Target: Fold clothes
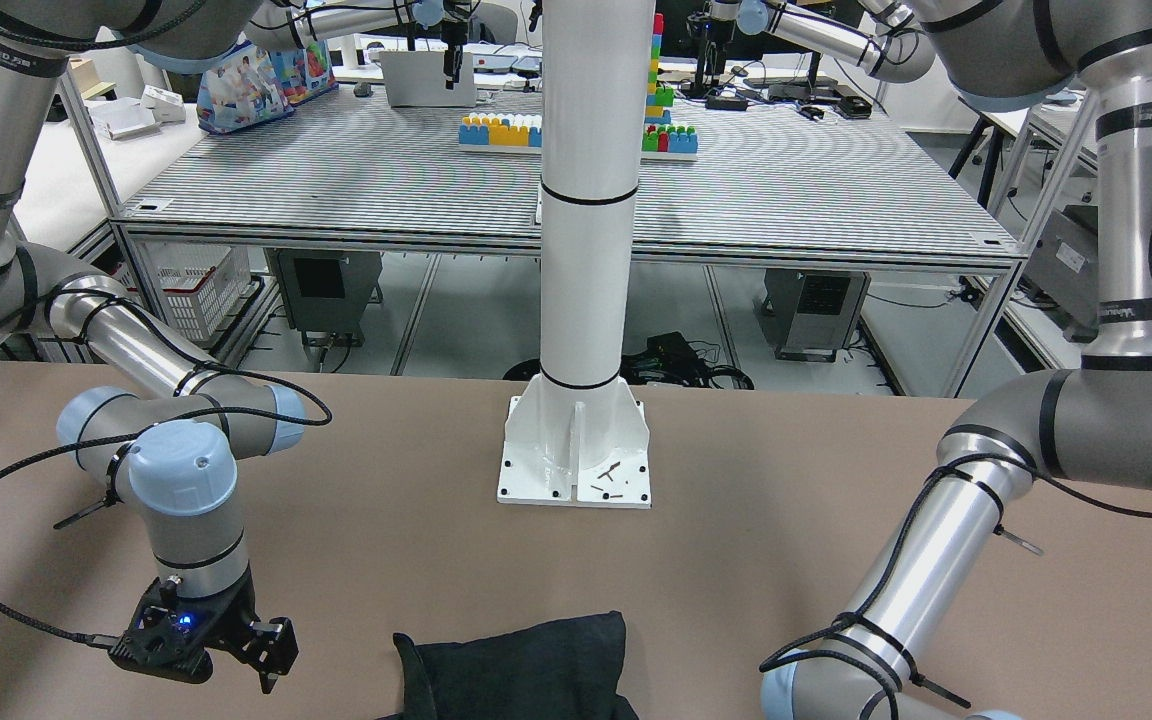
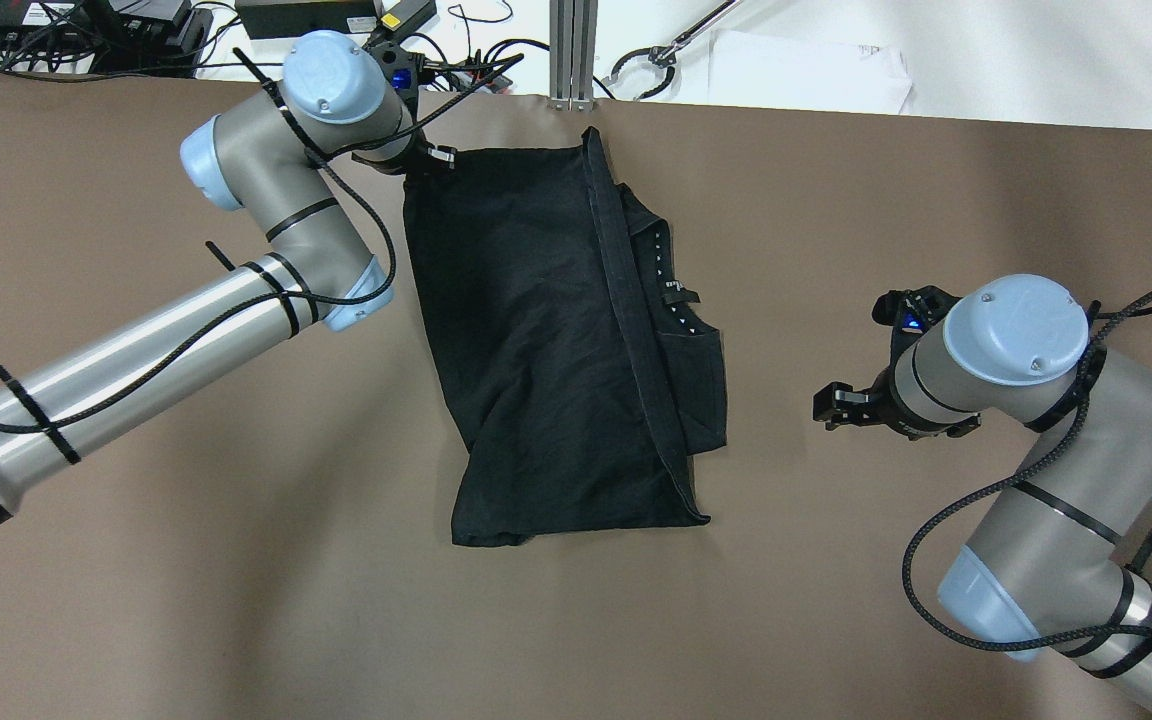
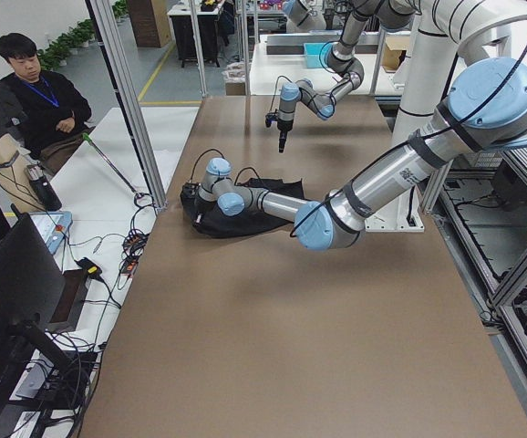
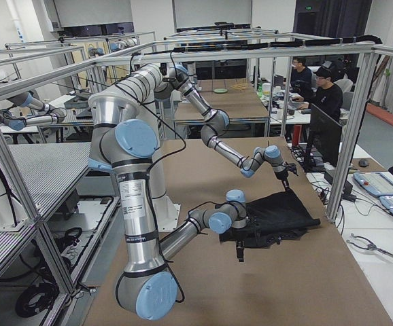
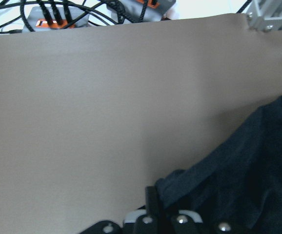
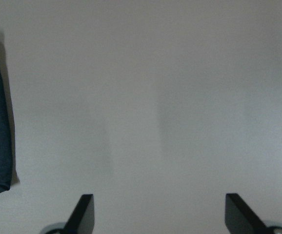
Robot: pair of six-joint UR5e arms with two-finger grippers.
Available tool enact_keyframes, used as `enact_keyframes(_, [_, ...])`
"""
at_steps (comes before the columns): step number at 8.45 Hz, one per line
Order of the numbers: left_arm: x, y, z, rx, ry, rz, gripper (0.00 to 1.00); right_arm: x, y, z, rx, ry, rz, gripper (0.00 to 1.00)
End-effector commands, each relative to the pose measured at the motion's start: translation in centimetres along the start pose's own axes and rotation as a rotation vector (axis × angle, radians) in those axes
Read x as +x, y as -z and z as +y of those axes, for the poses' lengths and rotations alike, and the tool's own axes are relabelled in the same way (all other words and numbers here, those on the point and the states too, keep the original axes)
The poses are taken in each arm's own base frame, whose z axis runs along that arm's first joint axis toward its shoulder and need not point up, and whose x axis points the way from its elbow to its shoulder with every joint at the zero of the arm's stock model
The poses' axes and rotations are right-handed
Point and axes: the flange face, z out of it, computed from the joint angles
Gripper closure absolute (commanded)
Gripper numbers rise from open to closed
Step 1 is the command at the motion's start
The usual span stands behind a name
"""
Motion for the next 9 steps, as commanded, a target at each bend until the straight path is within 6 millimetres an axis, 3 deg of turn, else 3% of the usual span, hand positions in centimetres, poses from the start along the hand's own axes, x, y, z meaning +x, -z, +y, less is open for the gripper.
enact_keyframes(1, [1.4,0.0,-0.5,0.018,-0.017,-0.002,0.01,-0.3,-0.3,0.3,-0.006,0.008,0.001,0.06])
enact_keyframes(2, [0.9,0.6,-1.4,0.037,-0.033,0.004,0.0,-0.8,-0.3,0.4,-0.006,0.014,-0.003,0.06])
enact_keyframes(3, [-0.3,2.3,-3.5,0.046,-0.039,0.022,0.0,-1.1,-0.2,0.4,0.005,0.026,-0.029,0.06])
enact_keyframes(4, [-2.3,3.8,-5.4,0.008,-0.016,0.064,0.0,-2.5,-0.9,1.5,0.014,0.053,-0.086,0.06])
enact_keyframes(5, [-4.3,4.7,-5.4,-0.026,-0.007,0.113,0.0,-2.6,-2.1,1.3,0.013,-0.028,-0.104,0.07])
enact_keyframes(6, [-6.2,5.1,-2.9,-0.022,-0.015,0.139,0.0,-3.7,-2.6,1.4,0.014,-0.134,-0.146,0.08])
enact_keyframes(7, [-6.5,5.3,-1.7,-0.021,-0.018,0.151,0.0,-4.9,-3.3,3.0,-0.008,-0.247,-0.168,0.09])
enact_keyframes(9, [-6.1,5.8,-1.5,-0.015,-0.015,0.164,0.0,-7.5,-4.3,4.9,0.084,-0.41,-0.226,0.11])
